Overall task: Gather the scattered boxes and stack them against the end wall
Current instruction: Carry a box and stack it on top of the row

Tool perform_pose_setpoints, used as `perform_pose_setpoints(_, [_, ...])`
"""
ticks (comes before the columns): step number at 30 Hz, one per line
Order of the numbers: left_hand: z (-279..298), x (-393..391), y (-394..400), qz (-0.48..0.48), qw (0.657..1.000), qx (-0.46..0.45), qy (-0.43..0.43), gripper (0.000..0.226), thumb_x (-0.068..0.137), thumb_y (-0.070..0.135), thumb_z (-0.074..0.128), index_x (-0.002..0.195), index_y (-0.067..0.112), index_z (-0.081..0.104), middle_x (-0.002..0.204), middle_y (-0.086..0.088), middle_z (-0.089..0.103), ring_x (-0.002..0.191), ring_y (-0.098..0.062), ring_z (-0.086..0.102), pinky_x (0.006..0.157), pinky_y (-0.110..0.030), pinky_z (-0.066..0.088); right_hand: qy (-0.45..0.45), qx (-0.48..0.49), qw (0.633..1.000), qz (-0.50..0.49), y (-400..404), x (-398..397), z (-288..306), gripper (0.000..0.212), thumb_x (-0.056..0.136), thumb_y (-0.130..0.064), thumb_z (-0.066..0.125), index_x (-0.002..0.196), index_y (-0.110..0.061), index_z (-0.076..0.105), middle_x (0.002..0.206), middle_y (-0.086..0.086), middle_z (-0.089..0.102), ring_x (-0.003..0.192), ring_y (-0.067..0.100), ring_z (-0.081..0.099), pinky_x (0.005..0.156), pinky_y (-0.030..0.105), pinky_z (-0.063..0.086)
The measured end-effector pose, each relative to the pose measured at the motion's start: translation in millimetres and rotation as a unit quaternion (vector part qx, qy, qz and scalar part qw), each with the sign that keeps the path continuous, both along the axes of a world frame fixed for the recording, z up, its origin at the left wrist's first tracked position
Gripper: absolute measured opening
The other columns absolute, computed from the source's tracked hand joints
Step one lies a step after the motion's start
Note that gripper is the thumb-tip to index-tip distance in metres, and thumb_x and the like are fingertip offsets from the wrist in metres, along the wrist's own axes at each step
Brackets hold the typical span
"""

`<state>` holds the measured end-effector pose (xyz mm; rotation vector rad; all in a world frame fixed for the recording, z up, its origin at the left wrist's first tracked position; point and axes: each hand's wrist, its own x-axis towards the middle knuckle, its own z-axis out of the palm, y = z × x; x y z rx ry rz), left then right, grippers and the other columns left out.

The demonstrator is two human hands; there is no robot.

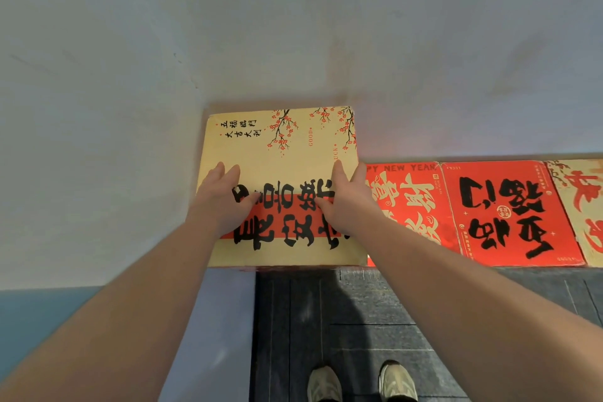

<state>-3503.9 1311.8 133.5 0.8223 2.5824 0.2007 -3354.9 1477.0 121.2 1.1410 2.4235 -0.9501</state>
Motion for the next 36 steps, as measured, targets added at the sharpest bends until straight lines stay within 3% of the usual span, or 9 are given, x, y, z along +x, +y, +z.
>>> perform_pose_setpoints(4, [-1,2,1,0.0,1.0,-0.002,0.0,0.054,0.089,0.048,0.056,0.12,0.005,0.042,0.129,-0.025,0.042,0.118,-0.042,0.042,0.094,-0.053,0.045,0.005,0.008,1.0,0.023,-9,1,2,0.08,0.098,-0.039,0.05,0.154,-0.022,-0.004,0.157,0.018,-0.021,0.139,0.04,0.027,0.106,0.042,0.038])
perform_pose_setpoints(12, [2,14,5,-0.001,1.0,-0.008,0.001,0.051,0.09,0.046,0.055,0.121,0.007,0.044,0.128,-0.023,0.044,0.116,-0.037,0.043,0.094,-0.05,0.045,0.017,0.057,0.998,0.036,-6,13,2,0.079,0.097,-0.046,0.046,0.155,-0.021,-0.002,0.157,0.023,-0.016,0.135,0.042,0.033,0.102,0.038,0.041])
perform_pose_setpoints(19, [13,23,16,-0.005,1.0,-0.022,0.0,0.029,0.093,0.041,0.052,0.096,0.016,0.038,0.121,-0.018,0.046,0.108,-0.03,0.043,0.091,-0.044,0.043,0.022,0.047,0.998,0.035,-2,17,7,0.074,0.097,-0.048,0.046,0.155,-0.025,0.006,0.159,0.021,-0.011,0.138,0.041,0.031,0.101,0.042,0.045])
perform_pose_setpoints(21, [19,24,21,-0.003,0.999,-0.04,-0.009,0.036,0.094,0.043,0.05,0.114,0.014,0.043,0.139,-0.018,0.039,0.126,-0.033,0.037,0.104,-0.047,0.038,0.019,0.04,0.998,0.038,4,19,10,0.071,0.097,-0.047,0.045,0.154,-0.024,0.009,0.16,0.019,-0.008,0.143,0.039,0.022,0.104,0.045,0.042])
perform_pose_setpoints(23, [28,28,27,0.011,0.999,-0.041,-0.015,0.051,0.096,0.043,0.048,0.136,0.014,0.038,0.154,-0.014,0.023,0.141,-0.03,0.021,0.113,-0.046,0.026,0.018,0.031,0.999,0.039,10,21,17,0.067,0.097,-0.045,0.045,0.152,-0.024,0.013,0.161,0.014,-0.006,0.146,0.036,0.013,0.108,0.048,0.036])
perform_pose_setpoints(25, [39,34,32,0.021,0.999,-0.028,-0.011,0.059,0.097,0.043,0.046,0.145,0.015,0.03,0.158,-0.01,0.014,0.146,-0.025,0.011,0.116,-0.043,0.018,0.015,0.035,0.998,0.041,16,24,26,0.065,0.097,-0.046,0.045,0.151,-0.026,0.015,0.161,0.008,-0.004,0.148,0.032,0.007,0.11,0.051,0.032])
perform_pose_setpoints(30, [53,47,26,0.055,0.998,0.0,-0.006,0.067,0.095,0.047,0.046,0.151,0.017,0.023,0.159,-0.01,0.013,0.146,-0.025,0.011,0.117,-0.039,0.014,0.04,0.067,0.994,0.079,20,24,50,0.068,0.097,-0.048,0.043,0.153,-0.027,0.011,0.161,0.007,0.006,0.147,0.028,0.012,0.112,0.054,0.031])
perform_pose_setpoints(36, [68,97,-17,0.179,0.984,0.014,-0.018,0.063,0.095,0.045,0.046,0.15,0.02,0.027,0.157,-0.007,0.019,0.143,-0.025,0.022,0.117,-0.04,0.022,0.066,0.074,0.974,0.204,-16,31,79,0.06,0.099,-0.044,0.041,0.151,-0.022,0.022,0.157,0.009,0.023,0.144,0.029,0.023,0.11,0.046,0.033])
